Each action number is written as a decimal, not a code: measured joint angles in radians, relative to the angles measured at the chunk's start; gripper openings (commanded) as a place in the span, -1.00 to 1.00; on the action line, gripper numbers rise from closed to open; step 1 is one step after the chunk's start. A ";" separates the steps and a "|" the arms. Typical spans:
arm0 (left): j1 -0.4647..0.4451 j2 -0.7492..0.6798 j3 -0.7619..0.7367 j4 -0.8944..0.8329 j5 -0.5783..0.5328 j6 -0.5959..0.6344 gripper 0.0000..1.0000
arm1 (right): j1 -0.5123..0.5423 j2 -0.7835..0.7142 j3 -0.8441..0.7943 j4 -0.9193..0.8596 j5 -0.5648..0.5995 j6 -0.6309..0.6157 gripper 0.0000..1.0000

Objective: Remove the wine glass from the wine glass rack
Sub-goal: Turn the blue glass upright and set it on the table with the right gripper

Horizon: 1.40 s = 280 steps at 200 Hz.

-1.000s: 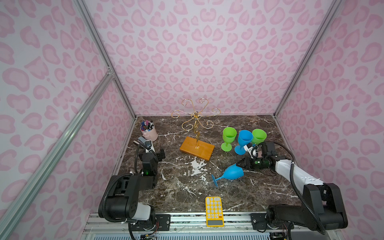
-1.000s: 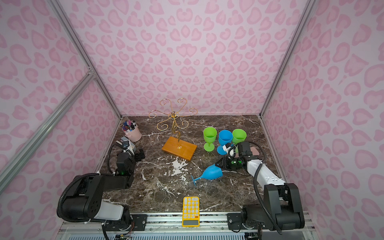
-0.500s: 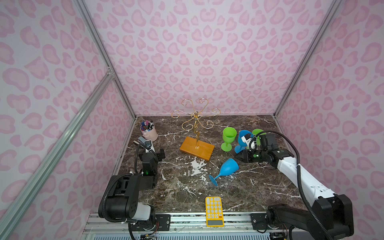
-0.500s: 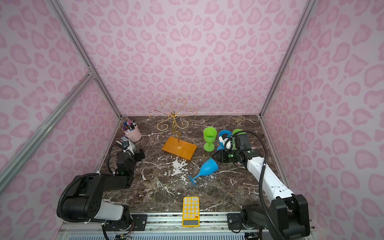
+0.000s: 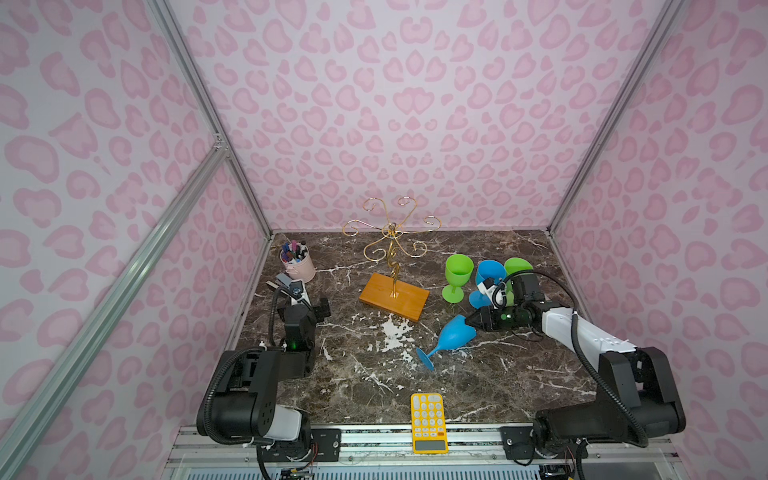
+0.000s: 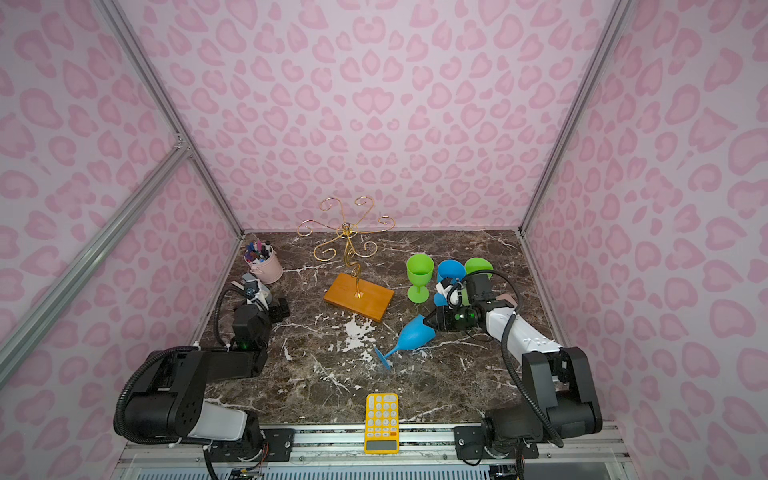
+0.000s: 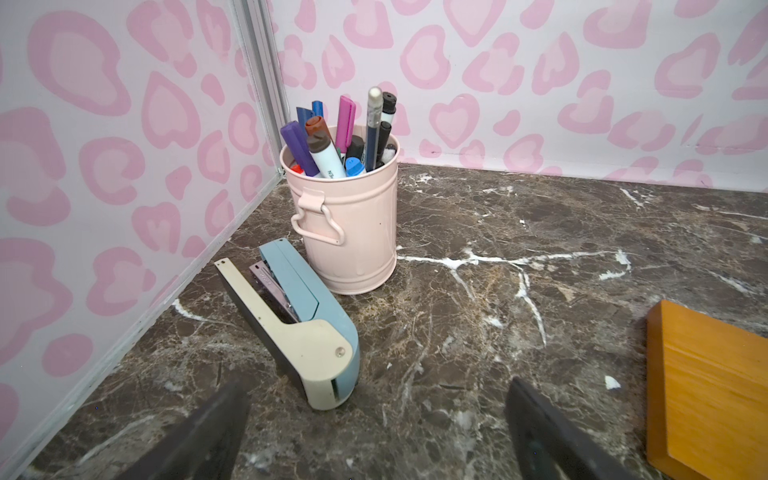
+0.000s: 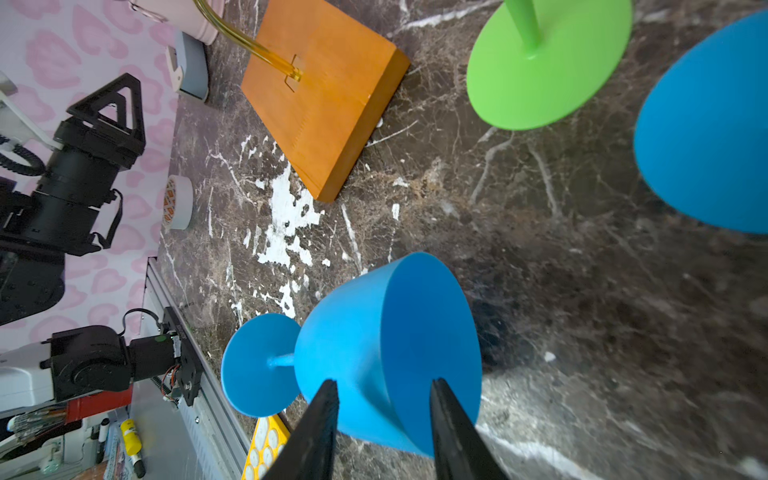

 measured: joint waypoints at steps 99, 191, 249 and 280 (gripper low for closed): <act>0.005 0.000 0.004 -0.006 0.007 0.000 0.95 | 0.041 0.034 0.006 0.056 -0.128 0.039 -1.00; 0.007 0.000 0.006 -0.007 0.012 -0.001 0.95 | 0.281 -0.249 0.252 -0.237 0.323 0.027 -1.00; 0.007 0.000 0.007 -0.007 0.015 -0.001 0.95 | 0.464 -0.230 0.372 -0.341 0.625 0.019 -1.00; 0.007 0.000 0.008 -0.007 0.015 -0.001 0.95 | 0.542 -0.133 0.422 -0.364 0.734 -0.004 -1.00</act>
